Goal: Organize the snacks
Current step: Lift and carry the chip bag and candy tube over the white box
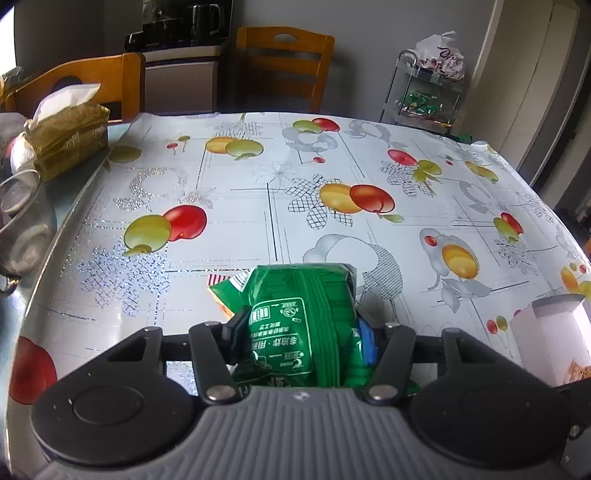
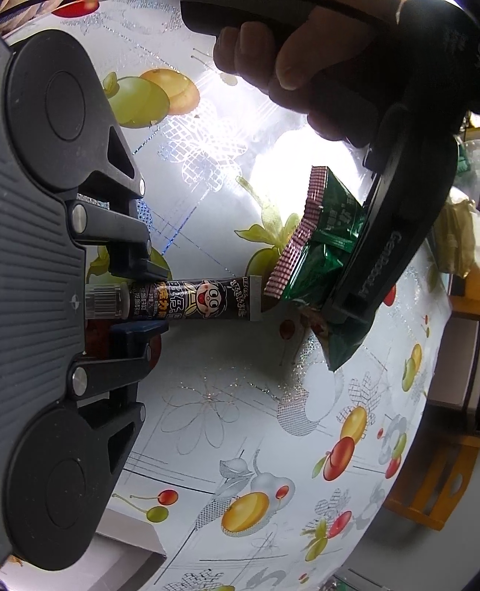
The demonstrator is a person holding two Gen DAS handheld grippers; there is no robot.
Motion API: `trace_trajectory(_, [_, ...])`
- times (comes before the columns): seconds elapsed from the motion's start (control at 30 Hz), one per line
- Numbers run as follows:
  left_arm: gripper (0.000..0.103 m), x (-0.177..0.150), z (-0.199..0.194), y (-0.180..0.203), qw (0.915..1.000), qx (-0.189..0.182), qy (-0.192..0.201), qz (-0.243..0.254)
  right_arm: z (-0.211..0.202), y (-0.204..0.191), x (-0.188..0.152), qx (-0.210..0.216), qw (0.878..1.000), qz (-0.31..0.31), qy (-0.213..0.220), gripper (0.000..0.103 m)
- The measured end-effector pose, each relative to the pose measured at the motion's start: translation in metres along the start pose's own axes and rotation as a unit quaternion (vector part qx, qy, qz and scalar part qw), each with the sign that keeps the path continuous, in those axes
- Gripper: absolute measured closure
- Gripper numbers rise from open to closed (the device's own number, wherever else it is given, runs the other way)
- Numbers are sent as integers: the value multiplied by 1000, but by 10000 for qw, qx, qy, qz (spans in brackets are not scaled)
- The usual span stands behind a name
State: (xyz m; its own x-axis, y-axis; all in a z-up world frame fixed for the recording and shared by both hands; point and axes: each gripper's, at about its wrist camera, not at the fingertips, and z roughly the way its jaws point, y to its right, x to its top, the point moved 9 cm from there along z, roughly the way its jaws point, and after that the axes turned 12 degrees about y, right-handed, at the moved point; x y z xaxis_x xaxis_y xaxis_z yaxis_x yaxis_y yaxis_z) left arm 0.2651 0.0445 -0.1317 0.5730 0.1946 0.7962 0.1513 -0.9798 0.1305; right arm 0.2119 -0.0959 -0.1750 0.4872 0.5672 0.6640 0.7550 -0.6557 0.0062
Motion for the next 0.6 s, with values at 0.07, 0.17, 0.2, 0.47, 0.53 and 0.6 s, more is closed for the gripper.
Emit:
trace_trajectory(0.07, [49,2,-5,0,10000,-7,53,42,-3,1,1,-9,9999,123,43,79])
trace_trajectory(0.17, [49,6,-12,2,9999,-27,117,94,-8,5,2,-39,9995,284,104,79])
trace_trajectory(0.2, [49,7,-14,2,9999,-27,137,100,-10,6,3,-55,9994,320,124,79])
trace_trajectory(0.47, [50,10,-34,-4,9996,14,277,82,-24,15,5,-184,9982,497,267,79])
trace_trajectory(0.53, [50,12,-39,-6,9995,37,320,52,-30,17,5,-218,9979,522,318,79])
trace_trajectory(0.6, [50,13,-45,-8,9993,52,360,41,-34,18,6,-243,9975,553,372,79])
